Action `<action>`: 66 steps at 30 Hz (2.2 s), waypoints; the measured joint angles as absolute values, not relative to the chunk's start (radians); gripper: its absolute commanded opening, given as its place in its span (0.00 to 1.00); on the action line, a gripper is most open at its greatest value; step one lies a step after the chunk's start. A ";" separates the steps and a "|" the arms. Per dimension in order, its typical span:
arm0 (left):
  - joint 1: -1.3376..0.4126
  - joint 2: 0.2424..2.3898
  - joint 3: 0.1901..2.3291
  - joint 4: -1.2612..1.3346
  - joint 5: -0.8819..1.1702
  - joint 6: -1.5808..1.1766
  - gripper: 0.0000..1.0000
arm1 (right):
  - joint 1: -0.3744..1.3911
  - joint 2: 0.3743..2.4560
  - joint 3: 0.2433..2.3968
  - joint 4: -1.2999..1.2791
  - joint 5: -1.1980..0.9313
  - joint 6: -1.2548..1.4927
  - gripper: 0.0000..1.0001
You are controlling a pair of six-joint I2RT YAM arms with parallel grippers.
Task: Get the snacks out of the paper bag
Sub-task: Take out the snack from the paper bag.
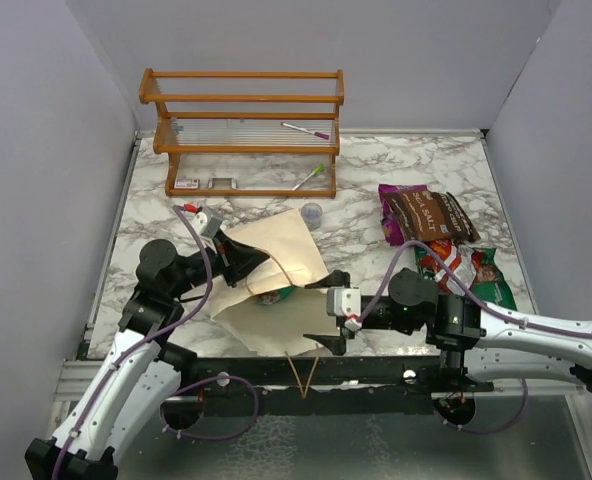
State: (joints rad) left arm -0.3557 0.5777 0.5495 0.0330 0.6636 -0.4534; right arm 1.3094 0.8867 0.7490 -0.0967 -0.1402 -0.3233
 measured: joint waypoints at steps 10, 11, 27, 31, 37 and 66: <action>-0.356 0.599 0.550 0.033 0.671 -0.453 0.00 | 1.333 0.897 0.685 -0.048 -0.268 -0.505 0.76; -0.356 0.601 0.550 0.034 0.672 -0.453 0.00 | 1.337 0.899 0.673 -0.029 -0.275 -0.516 0.76; -0.347 0.614 0.562 0.019 0.669 -0.434 0.00 | 1.343 1.201 0.575 0.262 -0.092 -0.707 0.78; -0.340 0.609 0.566 0.018 0.669 -0.430 0.00 | 1.343 1.302 0.565 0.347 -0.014 -0.740 0.82; -0.339 0.598 0.566 0.017 0.669 -0.429 0.00 | 1.343 1.424 0.572 0.436 0.099 -0.773 0.89; -0.326 0.602 0.566 0.014 0.667 -0.421 0.00 | 1.315 1.859 0.729 0.791 0.311 -0.797 0.29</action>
State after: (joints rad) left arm -0.3264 0.6022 0.5663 0.0139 0.6674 -0.4213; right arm 1.3151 1.8591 0.7288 0.7910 0.3115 -0.7975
